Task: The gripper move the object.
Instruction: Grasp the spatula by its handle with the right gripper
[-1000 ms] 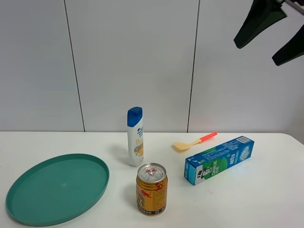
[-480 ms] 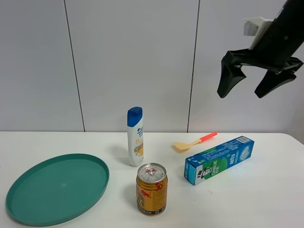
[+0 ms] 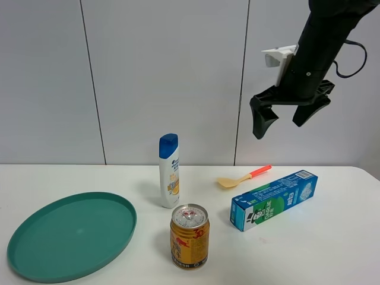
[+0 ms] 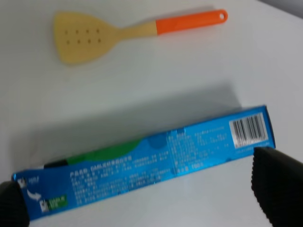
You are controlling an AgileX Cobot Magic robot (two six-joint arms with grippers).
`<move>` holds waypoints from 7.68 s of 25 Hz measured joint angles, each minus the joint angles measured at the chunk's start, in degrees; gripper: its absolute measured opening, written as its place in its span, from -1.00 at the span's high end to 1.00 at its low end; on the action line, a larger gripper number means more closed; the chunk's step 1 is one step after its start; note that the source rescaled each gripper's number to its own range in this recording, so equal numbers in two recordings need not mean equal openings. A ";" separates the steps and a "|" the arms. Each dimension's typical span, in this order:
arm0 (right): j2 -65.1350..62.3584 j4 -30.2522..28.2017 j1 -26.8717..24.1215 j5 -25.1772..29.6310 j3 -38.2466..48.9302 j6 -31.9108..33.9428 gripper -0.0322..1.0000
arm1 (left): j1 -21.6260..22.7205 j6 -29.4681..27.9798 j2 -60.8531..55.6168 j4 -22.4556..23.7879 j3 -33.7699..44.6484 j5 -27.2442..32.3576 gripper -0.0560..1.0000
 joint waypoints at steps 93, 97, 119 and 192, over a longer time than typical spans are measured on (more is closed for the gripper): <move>36.04 7.18 -4.84 -17.55 -21.97 -25.65 -0.45 | 0.00 0.00 0.00 0.00 0.00 0.00 -1.00; 36.14 7.36 -4.84 -16.85 -21.97 -18.52 -0.45 | 0.00 0.00 0.00 0.00 0.00 0.00 -1.00; 31.70 9.86 -4.84 -16.55 -21.97 -30.51 -0.45 | 0.00 0.00 0.00 0.00 0.00 0.00 -1.00; 36.62 16.80 -7.21 -14.31 -22.12 -31.08 0.94 | 0.00 0.00 0.00 0.00 0.00 0.00 -1.00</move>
